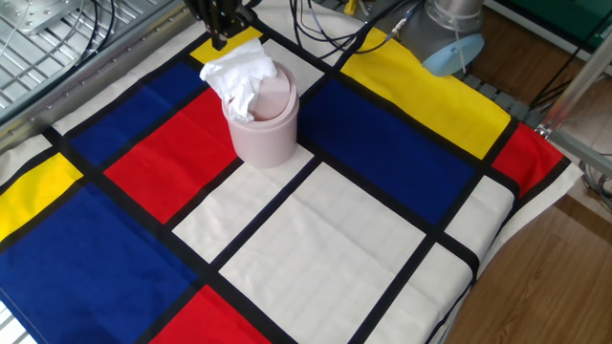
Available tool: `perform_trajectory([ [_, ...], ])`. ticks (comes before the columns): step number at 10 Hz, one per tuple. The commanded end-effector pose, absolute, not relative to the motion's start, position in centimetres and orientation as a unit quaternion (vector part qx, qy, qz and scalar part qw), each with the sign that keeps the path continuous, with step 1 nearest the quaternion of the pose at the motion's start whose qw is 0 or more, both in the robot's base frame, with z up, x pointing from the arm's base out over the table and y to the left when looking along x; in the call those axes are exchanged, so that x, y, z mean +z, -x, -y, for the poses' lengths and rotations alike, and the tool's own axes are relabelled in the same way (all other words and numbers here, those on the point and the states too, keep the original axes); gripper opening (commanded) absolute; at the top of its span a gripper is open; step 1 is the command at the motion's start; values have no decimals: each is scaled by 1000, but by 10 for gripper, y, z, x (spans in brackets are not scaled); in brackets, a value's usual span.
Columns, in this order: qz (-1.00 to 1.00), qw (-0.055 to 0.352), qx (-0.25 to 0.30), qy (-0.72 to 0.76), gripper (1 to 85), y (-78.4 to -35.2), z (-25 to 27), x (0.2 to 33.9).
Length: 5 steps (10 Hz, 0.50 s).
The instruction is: Put the garbage in the trash can
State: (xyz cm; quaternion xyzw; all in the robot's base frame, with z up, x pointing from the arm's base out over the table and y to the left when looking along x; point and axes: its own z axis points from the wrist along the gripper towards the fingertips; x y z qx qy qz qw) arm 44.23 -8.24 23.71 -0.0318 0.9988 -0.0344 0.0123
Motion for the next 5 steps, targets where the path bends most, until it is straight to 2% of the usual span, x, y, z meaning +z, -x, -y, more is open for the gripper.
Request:
perform_trajectory([
  [1,-999,19,-15,28,10,-442,67,231],
  [5,-999,28,-8,30,10,-450,55,213],
])
